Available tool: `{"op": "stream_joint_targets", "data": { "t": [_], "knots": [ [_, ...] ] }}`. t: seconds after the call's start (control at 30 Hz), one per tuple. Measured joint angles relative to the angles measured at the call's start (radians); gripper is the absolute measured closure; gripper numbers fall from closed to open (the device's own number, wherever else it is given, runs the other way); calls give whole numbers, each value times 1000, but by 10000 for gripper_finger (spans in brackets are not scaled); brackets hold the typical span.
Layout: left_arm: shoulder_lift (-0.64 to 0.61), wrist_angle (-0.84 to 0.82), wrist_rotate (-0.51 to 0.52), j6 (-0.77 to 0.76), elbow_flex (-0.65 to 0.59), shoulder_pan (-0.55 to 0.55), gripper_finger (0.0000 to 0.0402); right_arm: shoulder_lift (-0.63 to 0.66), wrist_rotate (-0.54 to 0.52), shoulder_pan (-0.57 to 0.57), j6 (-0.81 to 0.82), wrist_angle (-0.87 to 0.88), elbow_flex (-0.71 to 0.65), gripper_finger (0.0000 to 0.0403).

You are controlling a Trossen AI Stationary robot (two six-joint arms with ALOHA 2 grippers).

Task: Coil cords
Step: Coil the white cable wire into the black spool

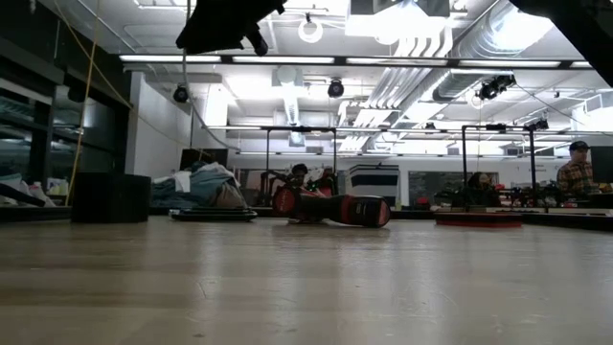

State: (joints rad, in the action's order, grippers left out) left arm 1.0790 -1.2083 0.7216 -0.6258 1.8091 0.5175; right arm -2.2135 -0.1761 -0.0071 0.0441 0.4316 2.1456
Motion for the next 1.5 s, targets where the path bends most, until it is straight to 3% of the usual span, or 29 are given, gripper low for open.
{"op": "stream_joint_targets", "data": {
  "t": [0.23,0.53,0.8,1.23,1.5],
  "knots": [
    [0,0,1,-2,0,0,402,0,0,0,0,5,0,395],
    [2,75,24,-249,0,0,402,62,28,49,-1,-48,0,401],
    [21,154,62,-285,0,-7,402,129,-4,135,-56,-164,0,402],
    [57,78,-156,-479,0,-14,402,258,-150,170,-183,51,0,403],
    [59,-6,-205,-574,0,-13,402,291,-171,164,-183,190,0,403]
  ]
}}
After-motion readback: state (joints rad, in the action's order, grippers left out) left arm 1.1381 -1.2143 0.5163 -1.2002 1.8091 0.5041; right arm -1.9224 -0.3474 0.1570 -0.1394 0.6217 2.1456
